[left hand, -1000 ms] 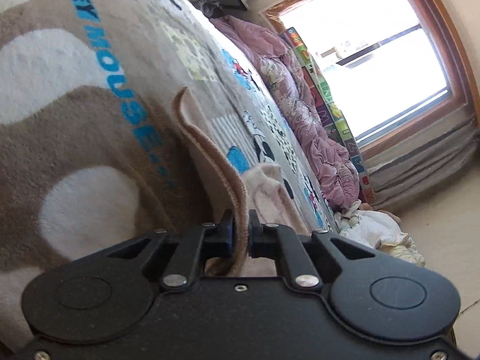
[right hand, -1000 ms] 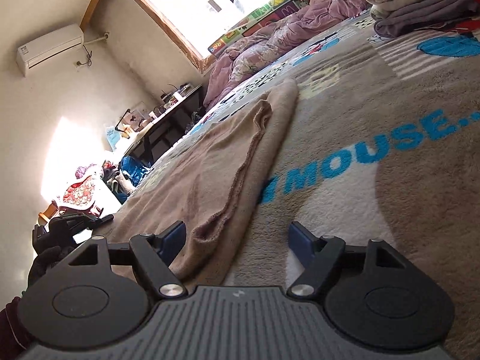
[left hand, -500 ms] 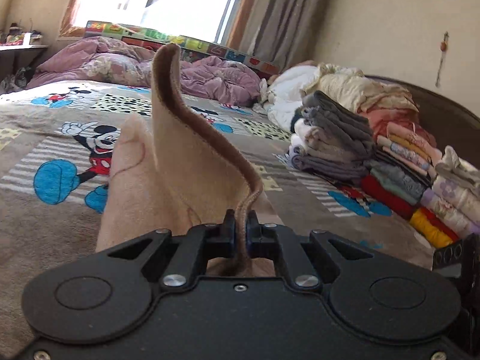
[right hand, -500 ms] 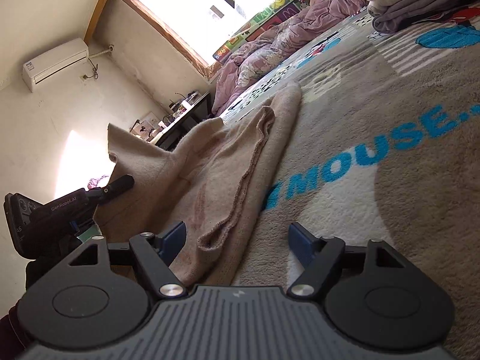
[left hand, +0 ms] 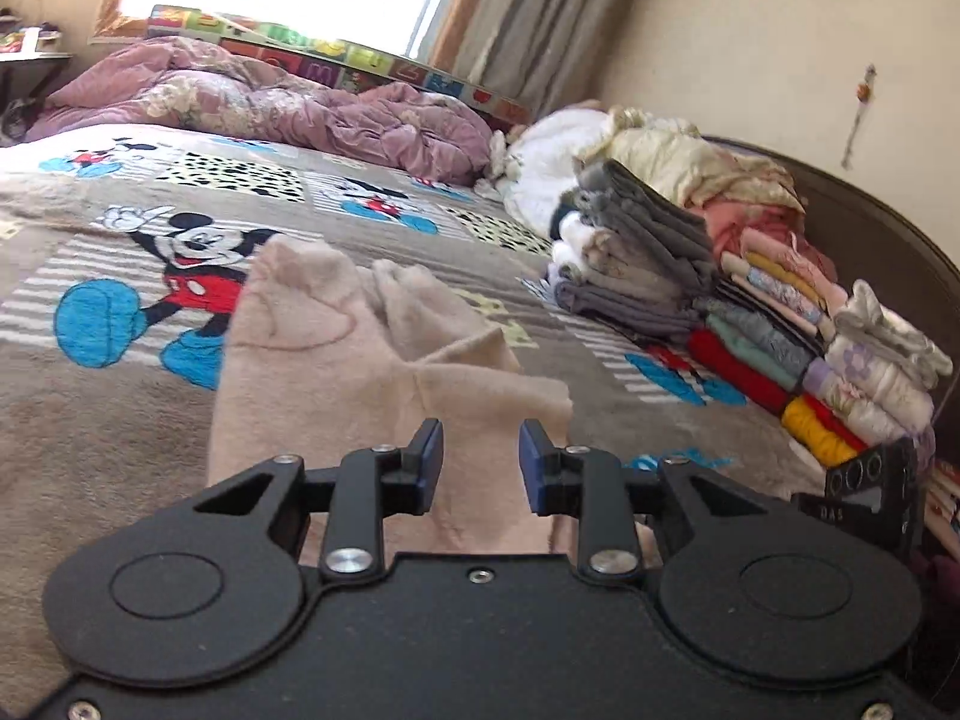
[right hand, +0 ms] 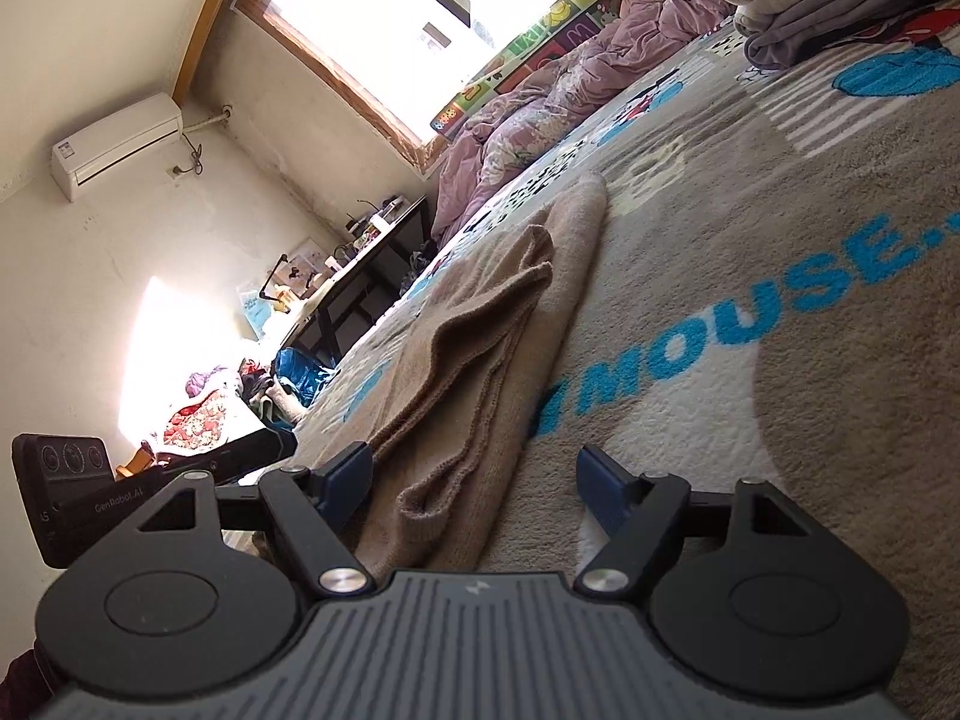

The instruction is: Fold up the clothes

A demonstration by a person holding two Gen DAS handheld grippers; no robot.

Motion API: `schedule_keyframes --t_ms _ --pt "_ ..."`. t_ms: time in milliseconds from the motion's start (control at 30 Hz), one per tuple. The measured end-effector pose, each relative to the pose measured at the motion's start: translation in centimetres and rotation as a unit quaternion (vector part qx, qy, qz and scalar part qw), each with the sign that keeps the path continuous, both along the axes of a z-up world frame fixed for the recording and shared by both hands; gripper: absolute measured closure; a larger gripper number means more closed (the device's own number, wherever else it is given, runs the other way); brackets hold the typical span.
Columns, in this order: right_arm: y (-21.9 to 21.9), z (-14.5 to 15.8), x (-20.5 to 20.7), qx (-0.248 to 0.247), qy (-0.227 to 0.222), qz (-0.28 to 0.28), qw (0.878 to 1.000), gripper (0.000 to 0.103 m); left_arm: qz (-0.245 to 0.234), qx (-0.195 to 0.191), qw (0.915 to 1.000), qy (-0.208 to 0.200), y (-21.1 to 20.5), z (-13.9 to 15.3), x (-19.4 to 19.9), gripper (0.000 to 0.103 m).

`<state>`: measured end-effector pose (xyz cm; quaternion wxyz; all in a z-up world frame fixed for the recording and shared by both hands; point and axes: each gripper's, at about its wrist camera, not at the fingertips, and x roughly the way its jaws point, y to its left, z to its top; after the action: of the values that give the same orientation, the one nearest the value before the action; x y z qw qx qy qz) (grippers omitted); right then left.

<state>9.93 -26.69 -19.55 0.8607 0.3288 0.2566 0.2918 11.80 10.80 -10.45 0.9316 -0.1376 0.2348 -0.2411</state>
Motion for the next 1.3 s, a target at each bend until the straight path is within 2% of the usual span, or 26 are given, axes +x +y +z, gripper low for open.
schedule_keyframes --t_ms 67,133,433,533,600,633,700,800,833,900,933,1033,1100,1200,1267,1300 --pt "0.1 0.0 0.0 0.002 -0.001 0.001 1.0 0.028 0.047 -0.015 0.9988 0.01 1.9 0.2 0.2 0.077" --pt "0.1 0.1 0.0 0.003 -0.003 0.002 1.0 0.027 0.066 -0.011 0.9977 0.012 3.0 0.4 -0.1 0.077" --pt "0.7 1.0 0.0 -0.009 -0.019 0.0 1.0 0.027 0.085 -0.001 0.9961 0.024 4.4 -0.4 -1.6 0.077" --pt "1.8 2.3 -0.5 -0.03 -0.05 0.015 0.998 0.027 0.091 0.002 0.9955 0.029 4.9 -0.7 -2.1 0.077" --pt "2.6 3.2 -0.9 -0.045 -0.072 0.025 0.996 0.027 0.085 0.005 0.9958 0.034 4.9 -1.0 -2.3 0.078" --pt "3.0 3.7 -1.0 -0.053 -0.083 0.03 0.995 0.027 0.063 0.02 0.9965 0.051 4.1 -1.7 -2.1 0.078" --pt "3.8 4.4 -1.4 -0.068 -0.102 0.039 0.992 0.028 0.006 0.084 0.9917 0.098 1.1 -3.3 -1.5 0.078" --pt "5.8 4.8 -1.9 -0.114 -0.118 0.061 0.985 0.028 -0.009 0.106 0.9913 0.077 -0.2 -2.7 -2.3 0.078" --pt "6.4 4.9 -2.2 -0.131 -0.123 0.068 0.981 0.029 -0.007 0.104 0.9923 0.067 -0.2 -2.4 -2.6 0.078" --pt "7.5 5.1 -2.9 -0.16 -0.136 0.084 0.974 0.029 0.017 0.07 0.9965 0.042 1.2 -1.6 -3.0 0.078" --pt "8.2 5.3 -3.5 -0.181 -0.147 0.088 0.968 0.029 0.028 0.058 0.9968 0.047 1.6 -1.5 -3.0 0.078" --pt "11.1 6.2 -5.1 -0.259 -0.189 0.108 0.941 0.029 0.062 0.023 0.9959 0.062 2.7 -1.3 -2.9 0.078" --pt "13.5 6.7 -6.6 -0.315 -0.234 0.125 0.911 0.029 0.084 0.0 0.9939 0.071 3.5 -1.2 -2.9 0.078" --pt "17.6 6.4 -9.2 -0.427 -0.316 0.163 0.832 0.033 0.112 -0.038 0.9893 0.084 4.6 -1.3 -2.9 0.078" --pt "19.7 5.4 -10.0 -0.492 -0.348 0.183 0.777 0.037 0.109 -0.066 0.9872 0.095 5.0 -2.5 -2.8 0.078" --pt "20.5 5.0 -10.1 -0.513 -0.356 0.198 0.755 0.042 0.11 -0.069 0.9857 0.108 5.1 -3.1 -2.5 0.078"
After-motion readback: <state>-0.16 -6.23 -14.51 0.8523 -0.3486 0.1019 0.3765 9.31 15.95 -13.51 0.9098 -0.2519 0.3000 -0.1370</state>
